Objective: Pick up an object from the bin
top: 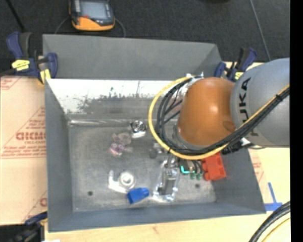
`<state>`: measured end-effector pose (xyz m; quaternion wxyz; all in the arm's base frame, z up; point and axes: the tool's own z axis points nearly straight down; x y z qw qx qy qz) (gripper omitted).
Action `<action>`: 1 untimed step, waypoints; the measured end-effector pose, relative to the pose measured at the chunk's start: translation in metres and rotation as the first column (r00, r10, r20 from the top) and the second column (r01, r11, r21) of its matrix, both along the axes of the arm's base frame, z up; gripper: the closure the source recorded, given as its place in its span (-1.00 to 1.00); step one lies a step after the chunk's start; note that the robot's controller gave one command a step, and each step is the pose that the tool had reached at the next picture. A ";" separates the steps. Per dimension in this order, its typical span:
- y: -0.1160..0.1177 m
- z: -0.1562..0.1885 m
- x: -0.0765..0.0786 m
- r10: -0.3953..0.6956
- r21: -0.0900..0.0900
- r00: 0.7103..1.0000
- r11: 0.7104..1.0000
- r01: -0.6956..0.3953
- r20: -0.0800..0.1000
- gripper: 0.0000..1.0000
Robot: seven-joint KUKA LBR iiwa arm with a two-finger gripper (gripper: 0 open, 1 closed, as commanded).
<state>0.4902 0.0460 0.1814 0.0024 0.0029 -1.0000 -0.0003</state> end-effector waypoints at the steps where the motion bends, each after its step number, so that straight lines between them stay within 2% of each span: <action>1: 0.017 0.017 -0.018 0.065 -0.001 0.998 0.998 -0.065 0.005 -1.00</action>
Offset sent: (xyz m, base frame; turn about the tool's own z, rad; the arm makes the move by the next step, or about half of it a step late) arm -0.0181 0.0177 0.0161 -0.0661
